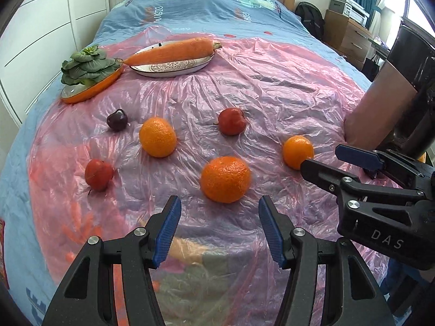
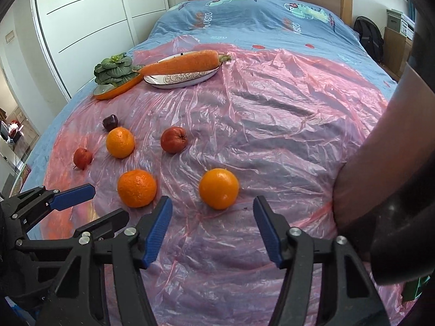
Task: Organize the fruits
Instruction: 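Grasp the small orange with the right tool while the left grasps the tangerine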
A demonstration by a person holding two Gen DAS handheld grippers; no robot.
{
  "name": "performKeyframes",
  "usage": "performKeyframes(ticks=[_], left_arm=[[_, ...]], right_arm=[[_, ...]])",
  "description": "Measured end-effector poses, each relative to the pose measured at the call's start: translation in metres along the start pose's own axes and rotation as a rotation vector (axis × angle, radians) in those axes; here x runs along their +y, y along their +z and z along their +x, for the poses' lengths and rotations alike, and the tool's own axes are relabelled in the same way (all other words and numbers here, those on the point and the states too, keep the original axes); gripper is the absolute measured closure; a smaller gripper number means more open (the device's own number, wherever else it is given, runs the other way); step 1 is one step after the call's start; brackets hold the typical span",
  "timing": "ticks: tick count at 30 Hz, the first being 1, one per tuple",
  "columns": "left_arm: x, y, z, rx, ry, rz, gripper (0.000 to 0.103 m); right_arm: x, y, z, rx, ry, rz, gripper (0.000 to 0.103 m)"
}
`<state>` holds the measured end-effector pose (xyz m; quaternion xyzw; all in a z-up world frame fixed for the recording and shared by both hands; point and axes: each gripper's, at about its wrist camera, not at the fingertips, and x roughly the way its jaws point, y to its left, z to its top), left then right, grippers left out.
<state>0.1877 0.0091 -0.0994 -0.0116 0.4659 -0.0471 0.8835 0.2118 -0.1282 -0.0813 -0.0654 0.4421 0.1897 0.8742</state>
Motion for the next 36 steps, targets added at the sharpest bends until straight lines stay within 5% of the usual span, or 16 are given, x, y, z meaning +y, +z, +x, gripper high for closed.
performKeyframes(ticks=[5, 15, 18, 36], left_arm=[[-0.002, 0.004, 0.013, 0.011, -0.016, 0.015, 0.05], [-0.003, 0.01, 0.034, 0.04, -0.03, 0.02, 0.05], [-0.001, 0.009, 0.038, 0.049, -0.032, 0.016, 0.064], [0.004, 0.009, 0.013, 0.017, -0.031, -0.004, 0.064]], right_arm=[[-0.004, 0.005, 0.017, 0.017, 0.013, 0.005, 0.0], [-0.008, 0.009, 0.041, 0.061, 0.035, 0.01, 0.037], [-0.009, 0.009, 0.045, 0.065, 0.042, 0.008, 0.038], [-0.001, 0.01, 0.012, 0.023, 0.054, -0.012, 0.038]])
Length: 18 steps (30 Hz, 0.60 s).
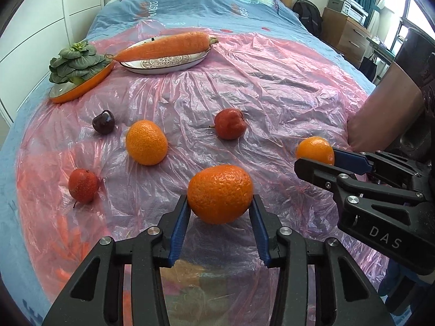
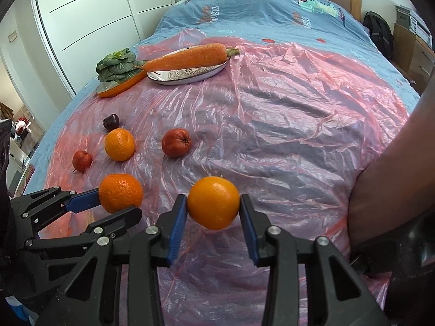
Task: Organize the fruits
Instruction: 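Grasp the small orange with the right tool while the left grasps the tangerine, then carry the orange and tangerine over the green tray with both tools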
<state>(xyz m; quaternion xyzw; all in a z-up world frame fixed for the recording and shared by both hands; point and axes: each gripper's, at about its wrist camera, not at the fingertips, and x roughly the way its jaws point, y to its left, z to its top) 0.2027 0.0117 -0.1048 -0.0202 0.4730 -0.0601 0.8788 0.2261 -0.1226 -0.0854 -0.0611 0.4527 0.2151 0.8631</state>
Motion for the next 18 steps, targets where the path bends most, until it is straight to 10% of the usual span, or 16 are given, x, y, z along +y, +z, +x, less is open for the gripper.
performKeyframes(ticks=[18], left_arm=[[-0.001, -0.032, -0.067, -0.06, -0.006, -0.023, 0.064]], right_arm=[[0.021, -0.037, -0.069, -0.024, -0.017, -0.009, 0.038]])
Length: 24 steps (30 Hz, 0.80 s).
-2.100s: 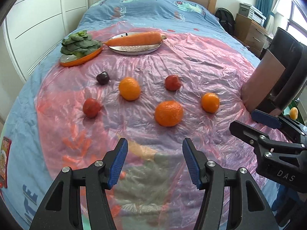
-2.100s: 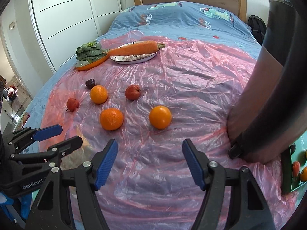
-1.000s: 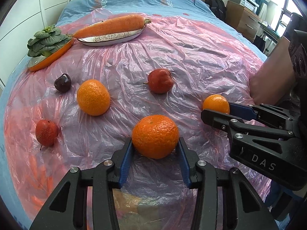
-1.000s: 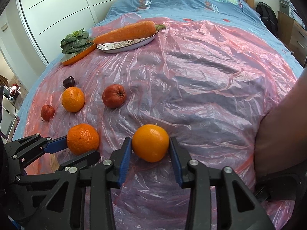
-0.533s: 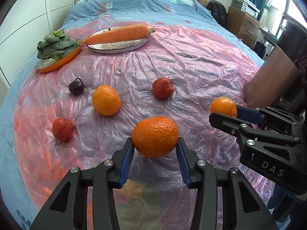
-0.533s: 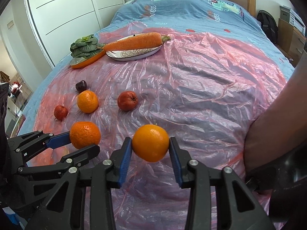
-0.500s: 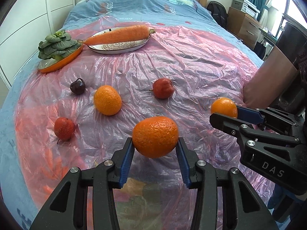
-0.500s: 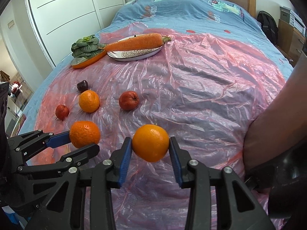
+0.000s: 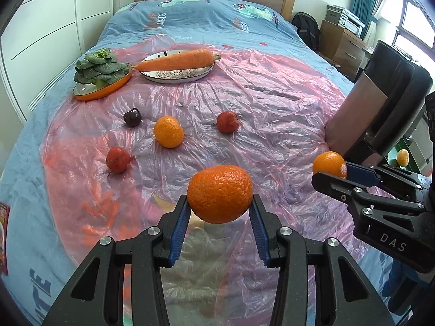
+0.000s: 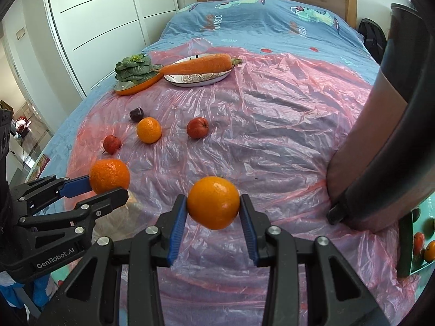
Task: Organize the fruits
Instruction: 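Carry the orange and tangerine over the green tray with both tools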
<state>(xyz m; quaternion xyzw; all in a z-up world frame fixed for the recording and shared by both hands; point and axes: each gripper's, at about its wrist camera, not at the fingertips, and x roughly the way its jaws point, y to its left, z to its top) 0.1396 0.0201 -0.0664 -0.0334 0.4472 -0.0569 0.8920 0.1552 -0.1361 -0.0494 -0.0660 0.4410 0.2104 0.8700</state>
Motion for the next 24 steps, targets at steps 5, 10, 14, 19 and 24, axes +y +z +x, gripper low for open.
performKeyframes(ticks=[5, 10, 14, 19, 24], left_arm=[[-0.001, -0.009, -0.017, -0.017, -0.007, 0.003, 0.064], [-0.005, -0.019, -0.031, -0.028, -0.008, 0.02, 0.064], [-0.013, -0.028, -0.04, -0.029, -0.008, 0.037, 0.064], [-0.024, -0.038, -0.05, -0.032, -0.01, 0.057, 0.064], [-0.038, -0.045, -0.058, -0.035, -0.014, 0.084, 0.064]], right_arm=[[0.007, -0.014, -0.017, 0.001, -0.01, -0.015, 0.038], [0.007, -0.029, -0.032, 0.004, -0.027, -0.019, 0.038], [0.003, -0.042, -0.043, 0.007, -0.041, -0.018, 0.038], [-0.004, -0.057, -0.058, 0.007, -0.057, -0.01, 0.038], [-0.013, -0.072, -0.07, 0.007, -0.075, -0.001, 0.038]])
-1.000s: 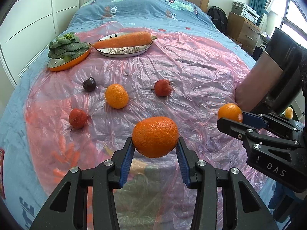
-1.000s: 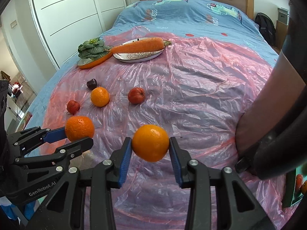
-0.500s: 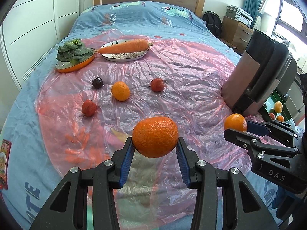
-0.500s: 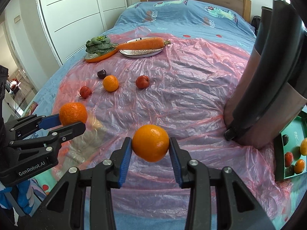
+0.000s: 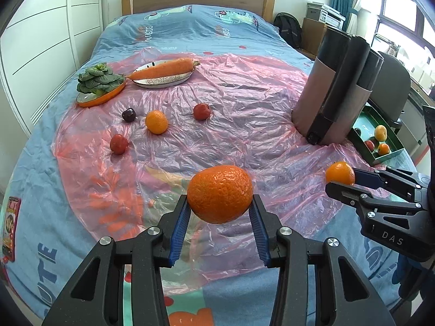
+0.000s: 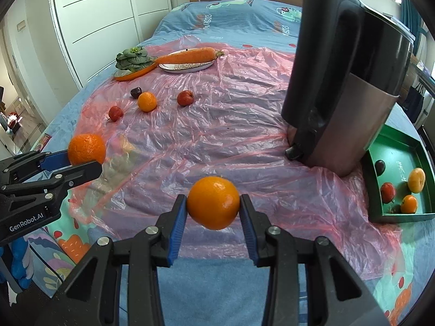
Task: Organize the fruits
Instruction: 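Carry the orange and tangerine over the green tray with both tools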
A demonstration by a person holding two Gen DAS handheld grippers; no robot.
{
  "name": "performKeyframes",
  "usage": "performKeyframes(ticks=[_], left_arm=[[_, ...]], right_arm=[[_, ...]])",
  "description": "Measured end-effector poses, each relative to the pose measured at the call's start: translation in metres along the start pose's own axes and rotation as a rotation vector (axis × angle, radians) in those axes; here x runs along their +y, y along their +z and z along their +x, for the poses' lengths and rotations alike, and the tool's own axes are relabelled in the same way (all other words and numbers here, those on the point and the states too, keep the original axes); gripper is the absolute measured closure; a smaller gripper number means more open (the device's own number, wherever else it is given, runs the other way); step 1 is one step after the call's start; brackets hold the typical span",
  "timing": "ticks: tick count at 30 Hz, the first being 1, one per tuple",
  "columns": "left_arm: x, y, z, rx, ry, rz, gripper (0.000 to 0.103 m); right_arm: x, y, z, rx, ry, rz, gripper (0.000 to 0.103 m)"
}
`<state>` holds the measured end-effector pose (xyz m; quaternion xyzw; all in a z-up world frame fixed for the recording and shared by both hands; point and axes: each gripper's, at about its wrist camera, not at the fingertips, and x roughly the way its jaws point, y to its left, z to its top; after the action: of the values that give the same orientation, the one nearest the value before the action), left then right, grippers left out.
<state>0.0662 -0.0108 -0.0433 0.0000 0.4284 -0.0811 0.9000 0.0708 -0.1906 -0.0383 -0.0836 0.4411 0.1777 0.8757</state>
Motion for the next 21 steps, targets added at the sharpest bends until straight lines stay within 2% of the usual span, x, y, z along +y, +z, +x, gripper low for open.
performKeyframes(ticks=[12, 21], left_arm=[[-0.037, -0.021, -0.009, 0.031, -0.016, 0.06, 0.064], [-0.074, -0.018, -0.016, 0.038, -0.051, 0.118, 0.064]], right_arm=[[-0.028, -0.031, -0.019, -0.004, -0.032, 0.053, 0.038], [-0.058, -0.049, -0.037, -0.036, -0.048, 0.12, 0.038]])
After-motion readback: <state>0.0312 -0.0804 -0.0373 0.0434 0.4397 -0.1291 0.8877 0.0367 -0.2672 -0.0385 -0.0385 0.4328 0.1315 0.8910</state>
